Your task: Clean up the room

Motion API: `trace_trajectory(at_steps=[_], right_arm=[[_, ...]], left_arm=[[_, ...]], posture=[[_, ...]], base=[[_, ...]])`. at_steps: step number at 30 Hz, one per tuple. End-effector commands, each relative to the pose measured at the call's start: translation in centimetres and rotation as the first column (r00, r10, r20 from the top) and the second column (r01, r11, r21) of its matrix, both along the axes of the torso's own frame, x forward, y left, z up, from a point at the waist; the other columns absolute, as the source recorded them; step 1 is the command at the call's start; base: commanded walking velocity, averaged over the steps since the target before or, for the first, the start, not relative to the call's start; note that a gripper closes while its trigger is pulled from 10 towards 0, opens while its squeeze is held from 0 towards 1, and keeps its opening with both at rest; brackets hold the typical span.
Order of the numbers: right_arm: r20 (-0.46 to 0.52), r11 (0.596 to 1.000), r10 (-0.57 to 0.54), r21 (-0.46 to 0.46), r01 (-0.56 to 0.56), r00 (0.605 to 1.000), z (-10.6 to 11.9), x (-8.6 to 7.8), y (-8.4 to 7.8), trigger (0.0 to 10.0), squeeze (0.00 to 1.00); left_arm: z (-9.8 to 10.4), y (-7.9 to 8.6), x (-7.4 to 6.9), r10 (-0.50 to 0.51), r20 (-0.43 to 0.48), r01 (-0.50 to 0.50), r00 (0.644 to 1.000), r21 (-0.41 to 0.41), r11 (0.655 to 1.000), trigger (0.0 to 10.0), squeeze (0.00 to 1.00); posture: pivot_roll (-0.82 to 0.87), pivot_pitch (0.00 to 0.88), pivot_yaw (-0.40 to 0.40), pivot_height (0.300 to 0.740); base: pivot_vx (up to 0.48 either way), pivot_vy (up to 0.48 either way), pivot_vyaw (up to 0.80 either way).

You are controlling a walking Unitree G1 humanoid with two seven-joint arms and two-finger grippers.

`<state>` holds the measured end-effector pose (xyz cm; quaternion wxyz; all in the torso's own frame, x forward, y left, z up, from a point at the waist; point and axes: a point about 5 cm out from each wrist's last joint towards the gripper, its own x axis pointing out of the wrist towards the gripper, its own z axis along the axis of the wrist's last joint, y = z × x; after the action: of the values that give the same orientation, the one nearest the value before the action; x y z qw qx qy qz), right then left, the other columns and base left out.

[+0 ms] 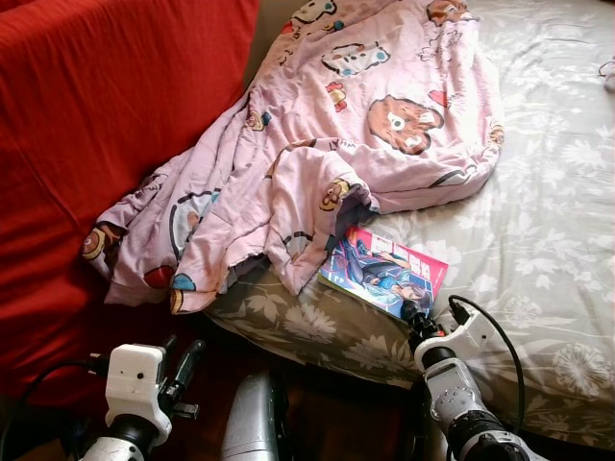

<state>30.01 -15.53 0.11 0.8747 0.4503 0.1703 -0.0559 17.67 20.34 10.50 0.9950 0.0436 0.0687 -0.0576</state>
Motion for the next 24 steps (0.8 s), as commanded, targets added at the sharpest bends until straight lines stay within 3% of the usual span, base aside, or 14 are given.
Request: trace_trajectory(at_steps=[1, 2, 10, 17, 22, 24], right_arm=[[-0.145, 0.991, 0.110, 0.097, -0.097, 0.983, -2.7, -2.7, 3.2, 9.9, 0.00], [-0.124, 0.986, 0.138, 0.108, -0.125, 0.983, -2.5, -2.5, 3.9, 0.0, 0.00], [-0.106, 0.987, 0.134, 0.099, -0.123, 0.985, -2.3, -2.3, 3.9, 0.0, 0.00], [-0.119, 0.999, 0.027, 0.028, -0.024, 0.993, -2.7, -2.7, 1.8, 0.0, 0.00], [-0.054, 1.000, -0.024, 0.011, 0.025, 0.998, -2.0, -2.2, 0.8, 0.0, 0.00], [0.032, 1.000, 0.002, -0.011, -0.002, 0.999, -0.9, -1.3, 1.0, 0.0, 0.00]], left_arm=[[-0.1, 0.3, -0.3, 0.005, -0.024, -0.004, 1.000, 0.025, 1.000, 10.0, 0.00], [-0.2, 0.4, -0.3, 0.007, -0.025, -0.006, 1.000, 0.029, 1.000, 10.0, 0.00], [-0.2, 0.4, 0.0, 0.006, -0.022, -0.005, 1.000, 0.032, 0.999, 10.0, 0.00], [-0.6, 0.0, 0.2, -0.010, -0.027, 0.011, 1.000, 0.038, 0.999, 10.0, 0.00], [-0.7, -0.1, 0.6, -0.012, -0.024, 0.013, 1.000, 0.039, 0.999, 10.0, 0.00], [-0.9, 0.0, 1.0, -0.011, -0.021, 0.012, 1.000, 0.041, 0.999, 10.0, 0.00]], posture=[[0.29, 0.226, 0.140, 0.577], [0.29, 0.224, 0.139, 0.577], [0.28, 0.215, 0.137, 0.577], [0.27, 0.206, 0.136, 0.577], [0.26, 0.196, 0.134, 0.577], [0.25, 0.177, 0.128, 0.577]], base=[[0.000, 0.000, 0.00], [0.000, 0.000, 0.00], [0.000, 0.000, 0.00], [0.000, 0.000, 0.00], [0.000, 0.000, 0.00], [0.000, 0.000, 0.00]])
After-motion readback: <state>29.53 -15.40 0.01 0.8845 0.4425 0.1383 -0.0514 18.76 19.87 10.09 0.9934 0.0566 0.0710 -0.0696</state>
